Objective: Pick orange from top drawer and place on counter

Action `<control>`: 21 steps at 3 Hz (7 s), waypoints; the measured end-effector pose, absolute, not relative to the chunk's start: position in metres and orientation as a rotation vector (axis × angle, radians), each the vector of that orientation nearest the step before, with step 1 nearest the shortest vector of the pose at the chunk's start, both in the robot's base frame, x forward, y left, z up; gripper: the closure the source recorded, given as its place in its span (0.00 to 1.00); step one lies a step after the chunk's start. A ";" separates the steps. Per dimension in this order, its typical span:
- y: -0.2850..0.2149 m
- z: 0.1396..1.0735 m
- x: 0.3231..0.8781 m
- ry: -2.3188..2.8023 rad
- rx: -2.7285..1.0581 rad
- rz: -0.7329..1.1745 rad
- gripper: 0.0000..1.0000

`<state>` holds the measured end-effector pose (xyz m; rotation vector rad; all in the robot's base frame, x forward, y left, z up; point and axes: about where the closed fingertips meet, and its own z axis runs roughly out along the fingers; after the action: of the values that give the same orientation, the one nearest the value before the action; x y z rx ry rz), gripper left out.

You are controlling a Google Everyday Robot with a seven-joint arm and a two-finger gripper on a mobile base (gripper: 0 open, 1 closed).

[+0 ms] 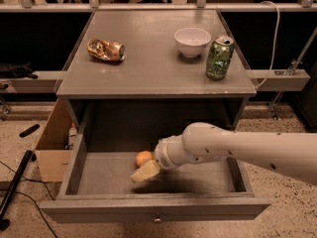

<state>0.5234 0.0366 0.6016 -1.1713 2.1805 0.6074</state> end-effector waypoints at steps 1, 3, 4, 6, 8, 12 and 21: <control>0.038 0.601 0.523 2.181 -1.173 0.608 0.14; 0.038 0.601 0.523 2.181 -1.174 0.608 0.69; 0.038 0.601 0.523 2.181 -1.174 0.608 0.93; 0.038 0.603 0.524 2.179 -1.173 0.608 1.00; 0.018 0.667 0.528 2.076 -1.157 0.586 1.00; -0.070 0.898 0.547 1.875 -1.226 0.443 1.00; 0.002 0.887 0.679 1.774 -1.415 0.508 1.00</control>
Offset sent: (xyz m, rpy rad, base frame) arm 0.0000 0.0016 -0.0005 -0.0007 0.0008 0.0015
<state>0.6788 0.0017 0.8873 -1.4148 1.7739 0.5079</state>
